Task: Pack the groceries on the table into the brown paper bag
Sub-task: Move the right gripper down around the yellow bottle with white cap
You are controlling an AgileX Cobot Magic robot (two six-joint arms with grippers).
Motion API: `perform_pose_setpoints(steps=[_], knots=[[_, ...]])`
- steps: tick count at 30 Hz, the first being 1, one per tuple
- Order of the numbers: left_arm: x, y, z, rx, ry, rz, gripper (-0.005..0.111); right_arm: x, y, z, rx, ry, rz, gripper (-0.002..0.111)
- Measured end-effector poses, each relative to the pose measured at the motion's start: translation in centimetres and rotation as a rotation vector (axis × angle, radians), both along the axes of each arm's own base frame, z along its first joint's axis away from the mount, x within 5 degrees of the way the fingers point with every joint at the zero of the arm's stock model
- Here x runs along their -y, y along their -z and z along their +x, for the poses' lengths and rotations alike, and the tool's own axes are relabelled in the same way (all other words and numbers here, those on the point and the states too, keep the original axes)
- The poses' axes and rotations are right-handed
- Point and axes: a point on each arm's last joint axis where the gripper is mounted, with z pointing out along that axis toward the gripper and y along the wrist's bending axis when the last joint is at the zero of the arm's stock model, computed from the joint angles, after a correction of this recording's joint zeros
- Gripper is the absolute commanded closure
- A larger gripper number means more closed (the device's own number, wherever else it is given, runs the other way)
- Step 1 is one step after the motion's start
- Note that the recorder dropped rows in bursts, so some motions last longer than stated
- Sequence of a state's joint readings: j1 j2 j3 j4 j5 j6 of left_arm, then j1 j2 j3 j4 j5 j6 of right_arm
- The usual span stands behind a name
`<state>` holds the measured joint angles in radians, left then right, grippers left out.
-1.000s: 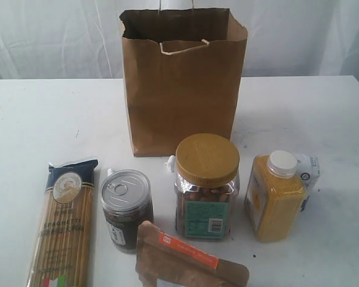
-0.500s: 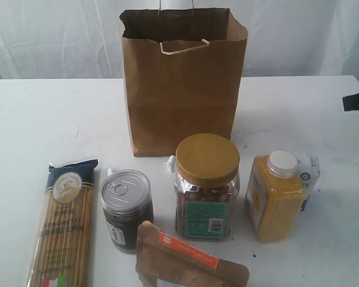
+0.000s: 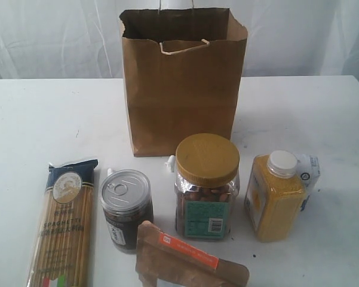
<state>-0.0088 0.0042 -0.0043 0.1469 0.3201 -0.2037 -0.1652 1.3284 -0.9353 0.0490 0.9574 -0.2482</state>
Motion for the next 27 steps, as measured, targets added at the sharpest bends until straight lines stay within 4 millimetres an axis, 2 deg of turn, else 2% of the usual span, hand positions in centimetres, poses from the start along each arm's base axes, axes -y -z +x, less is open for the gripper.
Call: perform_pose_setpoints(steps=[4, 7, 11, 16, 19, 23, 25, 27], knots=[[0.0, 0.0, 0.0, 0.000, 0.000, 0.000, 0.107, -3.1, -2.5, -1.7, 0.125, -0.115, 0.098, 0.108], [0.0, 0.0, 0.0, 0.000, 0.000, 0.000, 0.107, -6.2, -3.4, -3.2, 0.185, -0.264, 0.187, 0.108], [0.0, 0.0, 0.0, 0.000, 0.000, 0.000, 0.107, -9.0, -3.0, -4.8, 0.194, -0.415, 0.248, 0.108], [0.0, 0.0, 0.0, 0.000, 0.000, 0.000, 0.107, -9.9, -1.5, -5.1, 0.194, -0.449, 0.247, 0.106], [0.0, 0.0, 0.0, 0.000, 0.000, 0.000, 0.107, -10.0, -1.2, -5.0, 0.190, -0.447, 0.250, 0.092], [0.0, 0.0, 0.0, 0.000, 0.000, 0.000, 0.107, -10.0, -1.1, -5.0, 0.191, -0.465, 0.243, 0.054], [0.0, 0.0, 0.0, 0.000, 0.000, 0.000, 0.107, -10.0, -1.1, -5.0, 0.200, -0.465, 0.240, 0.038], [0.0, 0.0, 0.0, 0.000, 0.000, 0.000, 0.107, -10.0, -0.9, -4.9, 0.219, -0.458, 0.236, 0.031]])
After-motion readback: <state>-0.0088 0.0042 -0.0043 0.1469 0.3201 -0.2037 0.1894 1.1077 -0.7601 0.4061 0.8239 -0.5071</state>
